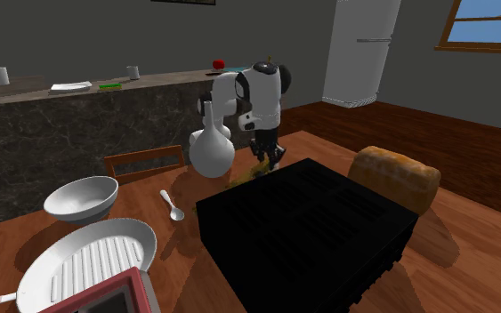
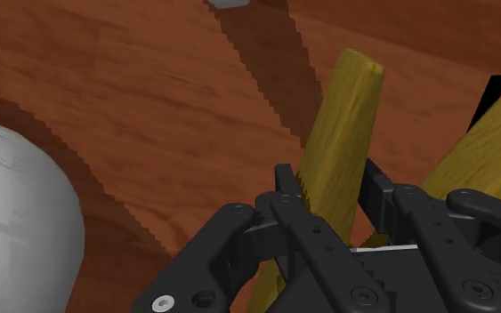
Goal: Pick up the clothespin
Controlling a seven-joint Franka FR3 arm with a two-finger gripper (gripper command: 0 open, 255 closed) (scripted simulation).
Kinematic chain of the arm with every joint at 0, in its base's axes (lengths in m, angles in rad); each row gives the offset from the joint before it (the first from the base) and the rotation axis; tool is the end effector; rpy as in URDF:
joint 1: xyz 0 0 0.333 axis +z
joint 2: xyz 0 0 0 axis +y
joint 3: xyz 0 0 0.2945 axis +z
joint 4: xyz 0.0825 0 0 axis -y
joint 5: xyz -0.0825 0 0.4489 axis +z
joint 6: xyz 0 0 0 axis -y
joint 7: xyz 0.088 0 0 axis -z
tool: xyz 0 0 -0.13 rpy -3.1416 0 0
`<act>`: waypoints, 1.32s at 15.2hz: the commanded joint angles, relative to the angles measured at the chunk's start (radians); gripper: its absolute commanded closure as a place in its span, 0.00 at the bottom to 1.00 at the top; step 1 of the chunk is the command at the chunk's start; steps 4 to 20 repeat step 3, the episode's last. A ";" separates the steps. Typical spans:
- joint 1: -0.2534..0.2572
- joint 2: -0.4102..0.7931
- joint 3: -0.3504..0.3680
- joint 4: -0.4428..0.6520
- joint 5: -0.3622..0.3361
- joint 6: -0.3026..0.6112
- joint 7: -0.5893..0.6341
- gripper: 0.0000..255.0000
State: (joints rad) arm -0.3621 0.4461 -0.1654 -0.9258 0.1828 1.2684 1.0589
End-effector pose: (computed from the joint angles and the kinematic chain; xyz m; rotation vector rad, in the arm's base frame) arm 0.6308 -0.3011 0.5978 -2.2098 2.1174 0.1906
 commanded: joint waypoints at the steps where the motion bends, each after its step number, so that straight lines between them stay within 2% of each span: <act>1: -0.009 0.039 0.002 0.090 0.008 -0.051 0.007 1.00; 20: -0.010 0.041 0.003 0.097 0.008 -0.055 0.007 1.00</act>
